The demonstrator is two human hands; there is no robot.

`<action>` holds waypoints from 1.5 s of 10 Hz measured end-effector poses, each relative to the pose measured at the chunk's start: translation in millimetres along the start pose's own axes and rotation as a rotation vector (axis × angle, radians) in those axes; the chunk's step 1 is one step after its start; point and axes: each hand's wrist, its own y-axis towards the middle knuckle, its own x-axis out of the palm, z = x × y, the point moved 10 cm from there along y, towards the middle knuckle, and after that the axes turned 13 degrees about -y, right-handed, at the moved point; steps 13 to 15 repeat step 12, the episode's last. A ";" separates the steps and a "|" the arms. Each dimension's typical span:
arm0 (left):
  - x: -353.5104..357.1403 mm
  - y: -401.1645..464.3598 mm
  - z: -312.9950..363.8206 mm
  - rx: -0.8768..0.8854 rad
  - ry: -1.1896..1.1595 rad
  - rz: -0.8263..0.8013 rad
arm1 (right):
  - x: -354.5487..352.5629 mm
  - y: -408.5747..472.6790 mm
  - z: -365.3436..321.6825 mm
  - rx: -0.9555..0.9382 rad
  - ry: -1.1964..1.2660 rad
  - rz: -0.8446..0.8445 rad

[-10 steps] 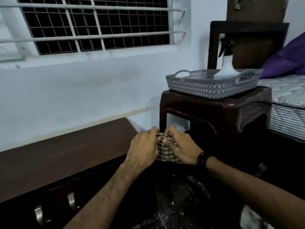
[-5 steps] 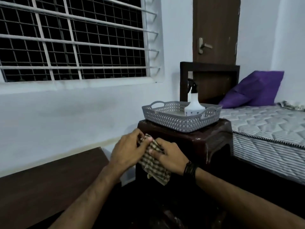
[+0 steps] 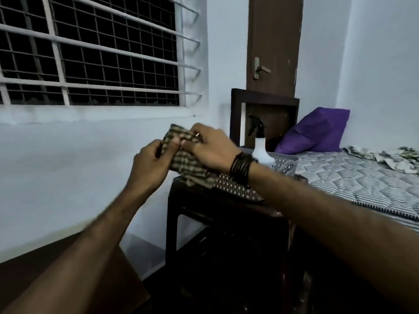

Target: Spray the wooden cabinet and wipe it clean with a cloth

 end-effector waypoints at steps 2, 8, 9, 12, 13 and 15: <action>76.5 72.5 -4.4 -0.085 0.006 -0.165 | -40.8 61.2 76.6 0.159 -0.228 -0.061; 185.7 47.0 -69.7 -0.294 0.548 -0.877 | 47.4 20.2 161.5 0.171 -0.648 -0.602; 166.5 54.1 -53.7 -0.284 0.531 -0.871 | 41.4 30.9 140.3 0.120 -0.608 -0.587; -16.9 164.6 43.2 -0.480 0.812 -0.685 | -14.6 176.2 -69.2 -0.149 -0.323 -0.696; -16.9 164.6 43.2 -0.480 0.812 -0.685 | -14.6 176.2 -69.2 -0.149 -0.323 -0.696; -16.9 164.6 43.2 -0.480 0.812 -0.685 | -14.6 176.2 -69.2 -0.149 -0.323 -0.696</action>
